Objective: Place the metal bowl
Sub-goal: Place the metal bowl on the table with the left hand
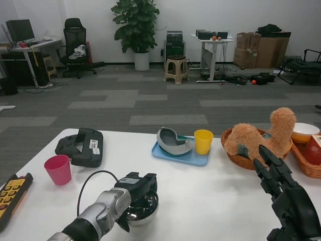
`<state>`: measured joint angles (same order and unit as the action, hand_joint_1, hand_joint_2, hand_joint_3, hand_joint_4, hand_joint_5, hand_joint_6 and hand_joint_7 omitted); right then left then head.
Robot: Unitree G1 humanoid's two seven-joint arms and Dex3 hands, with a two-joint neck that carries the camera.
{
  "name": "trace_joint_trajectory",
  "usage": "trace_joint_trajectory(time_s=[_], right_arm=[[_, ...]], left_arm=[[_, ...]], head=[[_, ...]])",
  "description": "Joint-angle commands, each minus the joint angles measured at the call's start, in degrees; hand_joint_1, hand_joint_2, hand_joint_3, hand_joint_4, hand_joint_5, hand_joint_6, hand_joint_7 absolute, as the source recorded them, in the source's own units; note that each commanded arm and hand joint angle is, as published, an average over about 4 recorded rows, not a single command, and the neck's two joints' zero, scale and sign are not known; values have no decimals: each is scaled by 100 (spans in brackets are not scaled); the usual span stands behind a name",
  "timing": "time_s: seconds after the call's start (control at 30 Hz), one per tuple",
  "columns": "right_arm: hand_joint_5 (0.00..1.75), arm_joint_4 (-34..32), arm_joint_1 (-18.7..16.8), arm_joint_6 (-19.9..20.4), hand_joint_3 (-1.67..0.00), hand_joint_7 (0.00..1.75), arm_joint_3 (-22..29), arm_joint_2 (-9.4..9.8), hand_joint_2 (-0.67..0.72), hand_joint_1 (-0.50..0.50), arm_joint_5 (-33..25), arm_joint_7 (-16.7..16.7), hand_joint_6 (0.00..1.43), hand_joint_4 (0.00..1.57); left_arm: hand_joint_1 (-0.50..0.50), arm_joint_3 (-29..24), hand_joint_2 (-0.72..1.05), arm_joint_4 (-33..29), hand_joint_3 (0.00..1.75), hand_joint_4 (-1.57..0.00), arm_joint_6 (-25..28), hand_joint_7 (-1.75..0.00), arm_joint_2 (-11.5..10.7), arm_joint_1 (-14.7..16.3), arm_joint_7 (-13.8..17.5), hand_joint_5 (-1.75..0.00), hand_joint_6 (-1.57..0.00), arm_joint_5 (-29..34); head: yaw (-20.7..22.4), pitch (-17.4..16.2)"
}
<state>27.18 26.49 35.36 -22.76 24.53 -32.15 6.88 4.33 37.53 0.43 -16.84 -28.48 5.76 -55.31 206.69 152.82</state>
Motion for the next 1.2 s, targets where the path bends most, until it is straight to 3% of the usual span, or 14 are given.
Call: trace_joint_trajectory(time_s=[0.03, 0.23, 0.4, 0.5, 0.57, 0.67, 0.73, 0.83, 0.97, 1.13, 1.2], right_arm=[[0, 24, -12, 68, 0, 14, 4, 8, 72, -8, -80, -12, 0, 0], [0, 42, -12, 68, 0, 14, -9, 8, 72, -8, -80, -12, 0, 0], [0, 35, -12, 68, 0, 14, 2, -1, 72, -8, -80, -12, 0, 0], [0, 33, -12, 68, 0, 14, 8, -1, 72, -8, -80, -12, 0, 0], [0, 33, -12, 68, 0, 14, 8, -1, 72, -8, -80, -12, 0, 0], [0, 49, -10, 70, 0, 14, 6, -1, 72, -8, -80, -12, 0, 0], [0, 57, -6, 72, 0, 14, 2, -1, 72, -8, -80, -12, 0, 0], [0, 66, -4, 68, 0, 14, 0, -1, 72, -7, -80, -12, 0, 0], [0, 68, -4, 68, 0, 14, -5, -1, 72, -5, -80, -12, 0, 0], [0, 68, -4, 68, 0, 14, -9, -1, 72, -4, -80, -18, 0, 0], [0, 73, -4, 68, 0, 14, -14, -1, 72, -4, -80, -21, 0, 0]], left_arm=[[-50, 63, 96, 321, 113, -50, 1, -168, 15, -184, -128, -175, -21, -217], [-50, 406, 96, 840, 113, -48, 27, -168, -38, -483, -176, -175, -19, -428], [-50, 445, 96, 1169, 111, -33, 20, -161, -40, -593, -194, -175, -11, -455], [-50, 419, 100, 1182, 109, -9, -8, -141, -34, -593, -207, -175, -6, -433], [-50, 340, 105, 1174, 122, 0, -26, -119, -16, -567, -202, -175, -1, -393], [-50, 129, 105, 1163, 142, 0, -114, -82, 12, -499, -196, -175, 0, -347], [-50, 35, 105, 1132, 142, 0, -184, -66, 23, -446, -192, -172, 0, -340], [-50, -139, 105, 1013, 113, 0, -305, -44, 54, -330, -202, -139, 0, -345], [-48, -376, 105, 844, 46, 0, -448, -17, 76, -206, -220, -87, 0, -345], [-48, -585, 103, 594, 17, 0, -500, -7, 100, -70, -306, -36, 0, -343], [-47, -847, 89, 528, 11, 0, -652, -7, 146, -24, -378, -36, 0, -336]], head=[[38, -26], [31, -60], [20, -93], [54, -122], [73, -132], [89, -144], [98, -167], [114, -231], [123, -303], [128, -367], [123, -396]])
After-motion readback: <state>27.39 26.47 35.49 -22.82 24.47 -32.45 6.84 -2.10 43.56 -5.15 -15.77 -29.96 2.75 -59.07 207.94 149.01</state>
